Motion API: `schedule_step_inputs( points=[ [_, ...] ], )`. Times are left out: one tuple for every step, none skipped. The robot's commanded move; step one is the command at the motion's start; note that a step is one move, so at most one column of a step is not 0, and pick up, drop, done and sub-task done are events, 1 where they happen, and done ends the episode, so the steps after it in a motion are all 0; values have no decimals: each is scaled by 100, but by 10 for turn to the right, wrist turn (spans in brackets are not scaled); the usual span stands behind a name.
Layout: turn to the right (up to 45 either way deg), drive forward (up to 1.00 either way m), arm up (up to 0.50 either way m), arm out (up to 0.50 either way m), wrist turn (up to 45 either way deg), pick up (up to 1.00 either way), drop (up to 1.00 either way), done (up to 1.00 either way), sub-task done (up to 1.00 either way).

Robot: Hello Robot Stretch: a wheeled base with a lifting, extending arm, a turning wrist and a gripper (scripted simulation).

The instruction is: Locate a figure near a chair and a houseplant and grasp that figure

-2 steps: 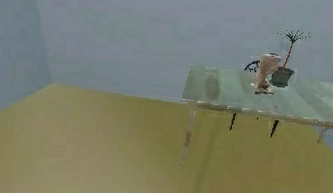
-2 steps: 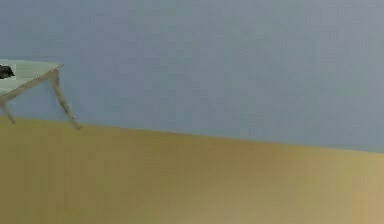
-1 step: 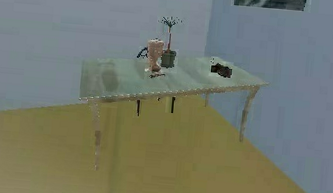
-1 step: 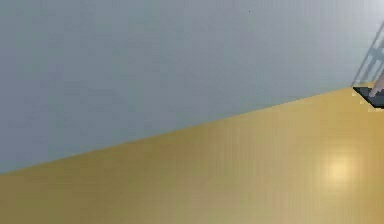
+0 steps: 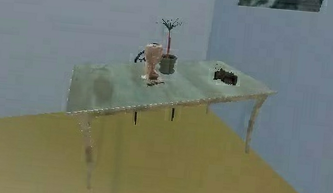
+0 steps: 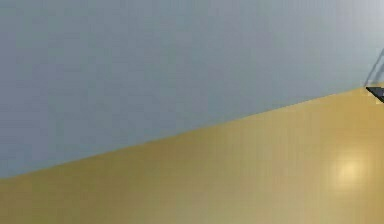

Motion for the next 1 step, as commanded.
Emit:
schedule_step_inputs(
  points=[
    [90,0,0,0,0,0,0,0,0]
  ],
)
